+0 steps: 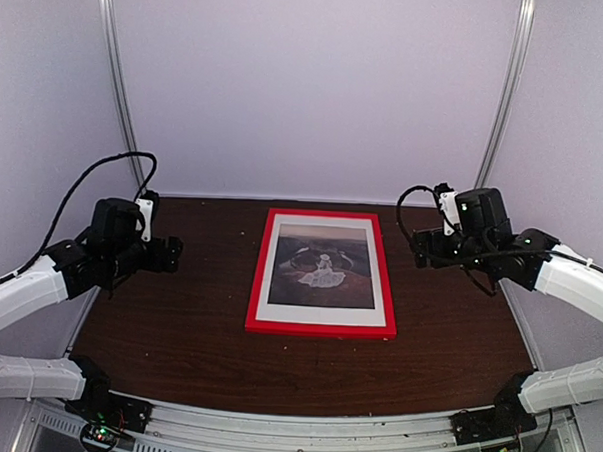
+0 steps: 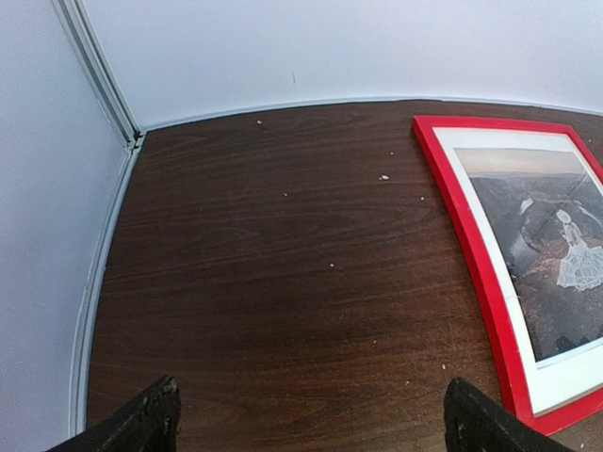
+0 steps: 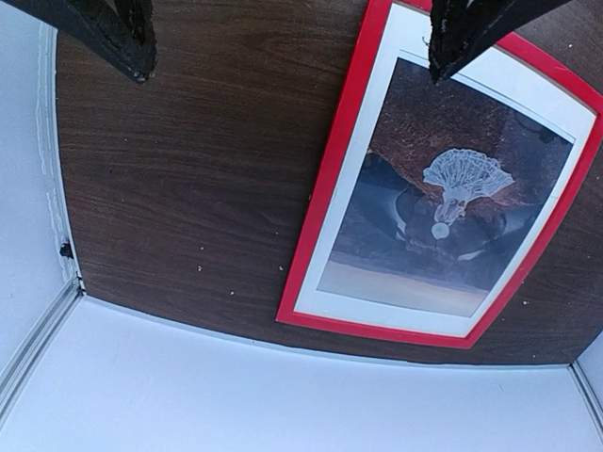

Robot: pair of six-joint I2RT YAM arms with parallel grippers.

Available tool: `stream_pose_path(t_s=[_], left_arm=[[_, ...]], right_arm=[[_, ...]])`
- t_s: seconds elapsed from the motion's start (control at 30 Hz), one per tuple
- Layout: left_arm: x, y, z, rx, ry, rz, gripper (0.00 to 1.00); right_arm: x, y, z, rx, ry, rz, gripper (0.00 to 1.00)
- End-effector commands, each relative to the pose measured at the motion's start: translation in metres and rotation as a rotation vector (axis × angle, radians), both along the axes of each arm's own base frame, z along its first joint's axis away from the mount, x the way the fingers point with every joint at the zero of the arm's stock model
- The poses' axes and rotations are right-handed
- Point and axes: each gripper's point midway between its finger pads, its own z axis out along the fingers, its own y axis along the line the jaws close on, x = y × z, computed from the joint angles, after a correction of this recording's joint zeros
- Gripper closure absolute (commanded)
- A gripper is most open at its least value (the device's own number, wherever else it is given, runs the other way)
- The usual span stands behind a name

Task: Put the photo into the frame
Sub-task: Reset both arms

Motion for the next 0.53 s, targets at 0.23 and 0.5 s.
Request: stream_pose_path(t_s=[0.23, 0.5], left_arm=[[0.001, -0.009, 0.011, -0.051, -0.053, -0.049, 0.02], [0.002, -0.008, 0.009, -0.041, -0.045, -0.043, 0.02]], right_arm=[[0.009, -0.021, 0.011, -0.023, -0.060, -0.113, 0.00], [0.014, -0.016, 0.009, 0.002, -0.045, -0.096, 0.00]])
